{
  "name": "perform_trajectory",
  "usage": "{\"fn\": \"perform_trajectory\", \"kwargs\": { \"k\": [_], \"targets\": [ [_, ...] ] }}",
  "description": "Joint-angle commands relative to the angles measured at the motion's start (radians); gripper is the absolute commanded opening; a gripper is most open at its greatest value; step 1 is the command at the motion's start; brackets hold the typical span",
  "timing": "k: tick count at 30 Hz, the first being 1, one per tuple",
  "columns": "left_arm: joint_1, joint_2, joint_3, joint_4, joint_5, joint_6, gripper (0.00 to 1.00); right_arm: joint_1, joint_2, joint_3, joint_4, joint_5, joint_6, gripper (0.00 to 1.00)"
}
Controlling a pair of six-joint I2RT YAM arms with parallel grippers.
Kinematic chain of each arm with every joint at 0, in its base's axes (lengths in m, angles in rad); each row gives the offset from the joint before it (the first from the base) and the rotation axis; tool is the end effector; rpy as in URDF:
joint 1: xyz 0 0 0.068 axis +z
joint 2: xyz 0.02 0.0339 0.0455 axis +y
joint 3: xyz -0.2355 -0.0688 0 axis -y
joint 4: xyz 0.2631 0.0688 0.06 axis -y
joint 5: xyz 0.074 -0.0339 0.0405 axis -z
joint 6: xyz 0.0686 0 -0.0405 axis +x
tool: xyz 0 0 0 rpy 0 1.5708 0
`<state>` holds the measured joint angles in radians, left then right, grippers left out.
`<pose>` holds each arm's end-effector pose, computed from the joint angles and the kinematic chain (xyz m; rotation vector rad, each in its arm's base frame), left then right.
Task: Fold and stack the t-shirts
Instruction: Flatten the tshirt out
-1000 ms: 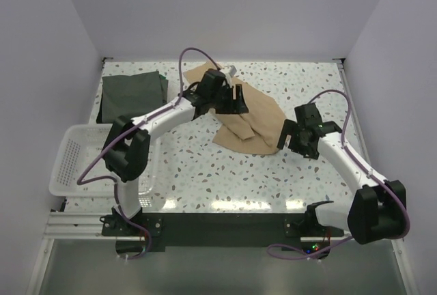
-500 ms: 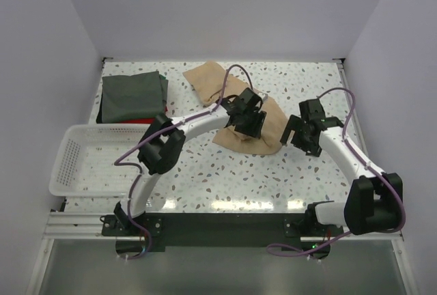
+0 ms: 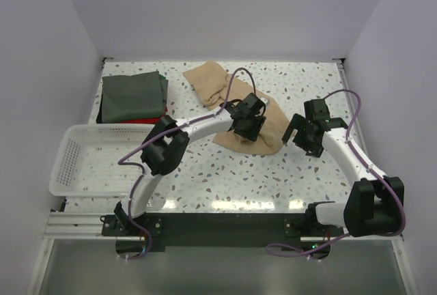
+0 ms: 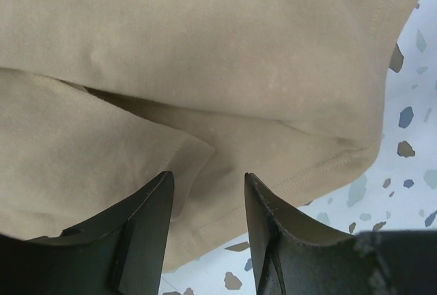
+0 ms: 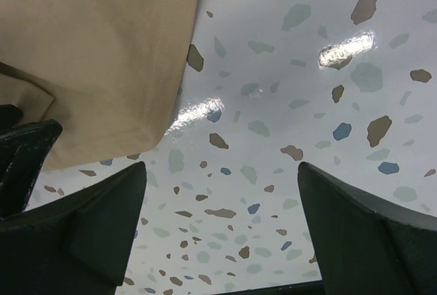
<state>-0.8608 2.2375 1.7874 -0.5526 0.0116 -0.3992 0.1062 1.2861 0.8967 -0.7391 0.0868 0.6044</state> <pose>0.3288 -0.3838 0.1179 0.6107 2.5791 -0.4683 0.2800 0.0239 0.1665 0.6901 2.6059 0.1011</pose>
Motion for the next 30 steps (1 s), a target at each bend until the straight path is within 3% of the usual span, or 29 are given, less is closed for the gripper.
{"fn": "perform_trajectory", "kwargs": {
  "k": [1,16,26,30],
  "targets": [
    [-0.012,0.004,0.007,0.063,-0.058,0.045,0.50,-0.005,-0.028,0.001,0.020,-0.021,0.017,0.95],
    [-0.021,0.086,0.046,0.056,-0.119,0.068,0.37,-0.010,-0.036,-0.007,0.027,-0.044,0.020,0.95],
    [-0.018,0.025,0.021,0.072,-0.133,0.037,0.02,-0.010,-0.019,-0.019,0.046,-0.050,0.014,0.95],
    [-0.017,0.004,0.023,0.095,-0.121,0.025,0.00,-0.010,0.015,-0.021,0.063,-0.055,0.006,0.95]
  ]
}}
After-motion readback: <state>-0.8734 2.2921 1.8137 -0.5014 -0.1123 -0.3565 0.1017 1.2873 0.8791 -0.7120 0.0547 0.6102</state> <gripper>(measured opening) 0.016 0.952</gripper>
